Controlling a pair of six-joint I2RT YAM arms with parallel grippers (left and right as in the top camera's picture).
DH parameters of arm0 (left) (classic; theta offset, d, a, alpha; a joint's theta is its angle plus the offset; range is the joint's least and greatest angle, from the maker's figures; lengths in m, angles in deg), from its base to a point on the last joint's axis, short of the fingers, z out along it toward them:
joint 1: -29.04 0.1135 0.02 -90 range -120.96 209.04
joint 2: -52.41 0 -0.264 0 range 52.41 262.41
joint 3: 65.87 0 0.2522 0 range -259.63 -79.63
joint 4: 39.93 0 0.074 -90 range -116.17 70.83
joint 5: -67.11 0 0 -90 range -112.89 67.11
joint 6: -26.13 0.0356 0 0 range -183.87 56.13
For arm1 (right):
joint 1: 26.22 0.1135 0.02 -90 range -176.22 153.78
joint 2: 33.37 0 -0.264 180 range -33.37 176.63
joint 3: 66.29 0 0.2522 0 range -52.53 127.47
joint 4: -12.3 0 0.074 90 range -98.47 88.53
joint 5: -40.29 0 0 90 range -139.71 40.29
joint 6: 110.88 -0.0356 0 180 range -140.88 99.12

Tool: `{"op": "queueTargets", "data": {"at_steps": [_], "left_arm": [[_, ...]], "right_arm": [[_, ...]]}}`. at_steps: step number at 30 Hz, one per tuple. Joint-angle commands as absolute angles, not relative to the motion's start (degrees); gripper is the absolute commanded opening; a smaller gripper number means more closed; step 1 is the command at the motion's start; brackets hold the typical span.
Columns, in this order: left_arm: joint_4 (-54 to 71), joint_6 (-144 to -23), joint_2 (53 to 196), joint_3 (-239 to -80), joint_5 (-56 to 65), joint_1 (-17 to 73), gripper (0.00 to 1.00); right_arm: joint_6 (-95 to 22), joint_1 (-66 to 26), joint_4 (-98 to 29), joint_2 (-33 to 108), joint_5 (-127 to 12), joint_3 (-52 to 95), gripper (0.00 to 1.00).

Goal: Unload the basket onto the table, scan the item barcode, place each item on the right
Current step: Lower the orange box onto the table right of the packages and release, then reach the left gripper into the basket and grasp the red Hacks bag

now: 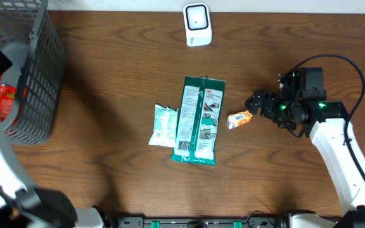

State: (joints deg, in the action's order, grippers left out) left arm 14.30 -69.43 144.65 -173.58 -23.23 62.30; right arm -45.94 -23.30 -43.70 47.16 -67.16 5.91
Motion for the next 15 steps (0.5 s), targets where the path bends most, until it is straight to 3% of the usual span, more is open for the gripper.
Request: {"op": "queueTargets", "data": {"at_steps": [1,7,15], "left_arm": [[14.38,-65.78,150.88,-174.48,-23.79,64.83,0.88],[12.83,-65.78,157.33,-174.48,-23.77,67.83,0.94],[11.67,-62.79,164.87,-174.48,-24.58,68.59,0.94]], "right_arm": [[-46.56,-23.5,-43.73,47.27,-66.66,6.58,0.99],[-46.56,-23.5,-43.73,47.27,-66.66,6.58,0.99],[-46.56,-23.5,-43.75,47.27,-66.66,6.58,0.99]]}}
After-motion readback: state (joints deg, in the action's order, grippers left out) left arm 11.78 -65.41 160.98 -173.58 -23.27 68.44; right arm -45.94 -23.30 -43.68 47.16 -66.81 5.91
